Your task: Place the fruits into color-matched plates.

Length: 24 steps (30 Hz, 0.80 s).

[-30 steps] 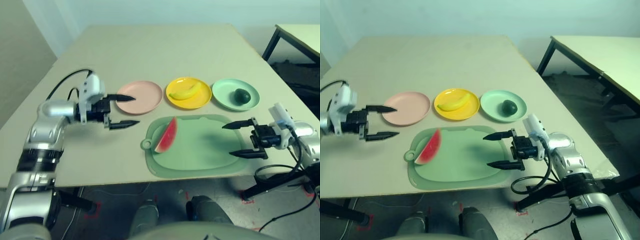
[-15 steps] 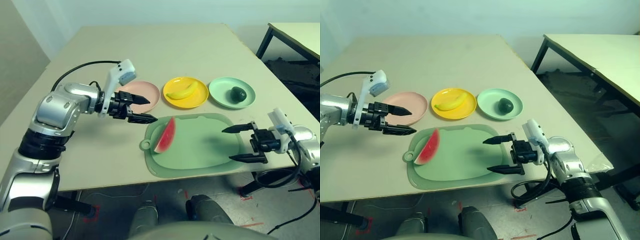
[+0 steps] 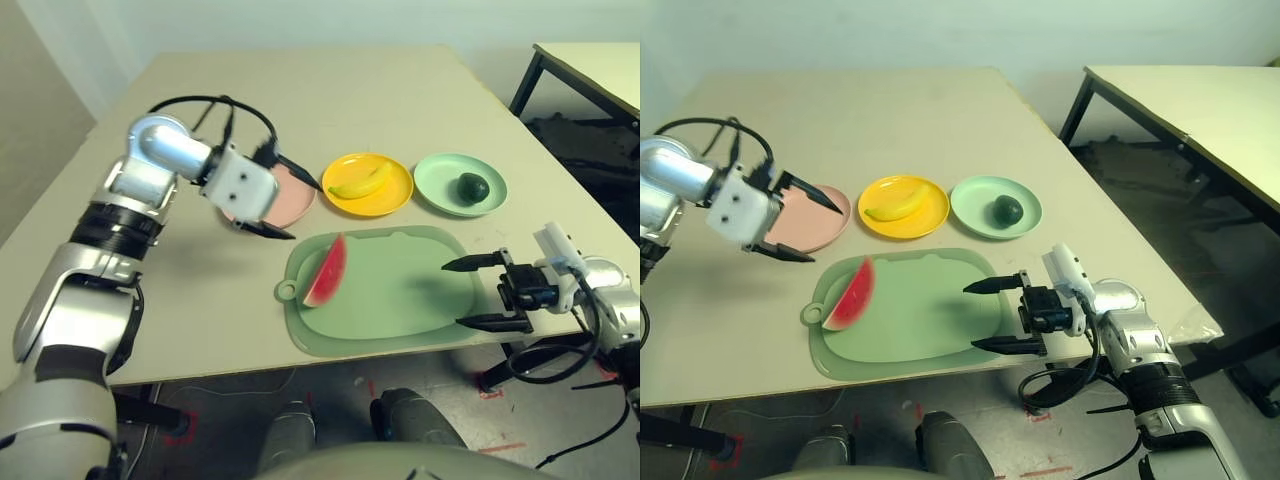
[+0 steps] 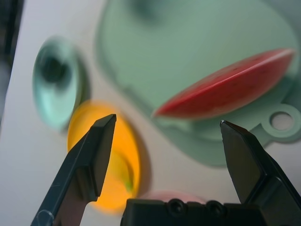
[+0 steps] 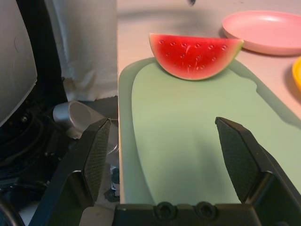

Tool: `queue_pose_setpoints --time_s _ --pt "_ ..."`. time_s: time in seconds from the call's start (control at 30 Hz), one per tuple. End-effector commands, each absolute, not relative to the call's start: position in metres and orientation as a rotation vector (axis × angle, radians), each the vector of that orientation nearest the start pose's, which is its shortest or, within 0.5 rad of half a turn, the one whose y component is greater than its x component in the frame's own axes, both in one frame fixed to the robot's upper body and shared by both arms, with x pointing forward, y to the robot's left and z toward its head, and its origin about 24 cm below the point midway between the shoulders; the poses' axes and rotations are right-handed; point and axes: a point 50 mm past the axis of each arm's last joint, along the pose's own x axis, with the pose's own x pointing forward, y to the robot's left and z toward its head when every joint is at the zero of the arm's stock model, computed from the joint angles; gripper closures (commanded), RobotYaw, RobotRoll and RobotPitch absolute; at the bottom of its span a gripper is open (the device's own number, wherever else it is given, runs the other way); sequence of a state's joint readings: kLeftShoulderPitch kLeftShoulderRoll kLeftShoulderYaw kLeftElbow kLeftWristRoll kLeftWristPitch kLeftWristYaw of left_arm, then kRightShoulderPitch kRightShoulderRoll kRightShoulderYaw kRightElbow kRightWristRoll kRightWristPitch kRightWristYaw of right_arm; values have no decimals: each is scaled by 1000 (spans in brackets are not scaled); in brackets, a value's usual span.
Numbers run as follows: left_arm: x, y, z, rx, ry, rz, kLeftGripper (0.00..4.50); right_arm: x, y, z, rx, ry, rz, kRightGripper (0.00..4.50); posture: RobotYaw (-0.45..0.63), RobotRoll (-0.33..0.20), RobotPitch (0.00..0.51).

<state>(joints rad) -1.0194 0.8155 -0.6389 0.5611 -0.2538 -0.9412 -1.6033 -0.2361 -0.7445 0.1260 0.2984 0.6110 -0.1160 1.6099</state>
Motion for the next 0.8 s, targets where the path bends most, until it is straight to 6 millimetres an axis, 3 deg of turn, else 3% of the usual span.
queue_pose_setpoints --time_s 0.03,0.2,0.43,0.8 --pt "301 160 193 1638 -368 -1990 0 239 -231 91 -159 84 1568 20 -302 0 16" --pt "299 159 176 1670 -377 -2103 0 237 -227 92 -167 47 1554 20 -342 0 7" --pt "303 158 170 1671 -374 -2116 0 243 -215 98 -193 -47 1502 20 -343 0 4" --pt "300 155 157 1642 -403 -2136 0 248 -215 92 -227 -26 1475 20 -326 0 0"
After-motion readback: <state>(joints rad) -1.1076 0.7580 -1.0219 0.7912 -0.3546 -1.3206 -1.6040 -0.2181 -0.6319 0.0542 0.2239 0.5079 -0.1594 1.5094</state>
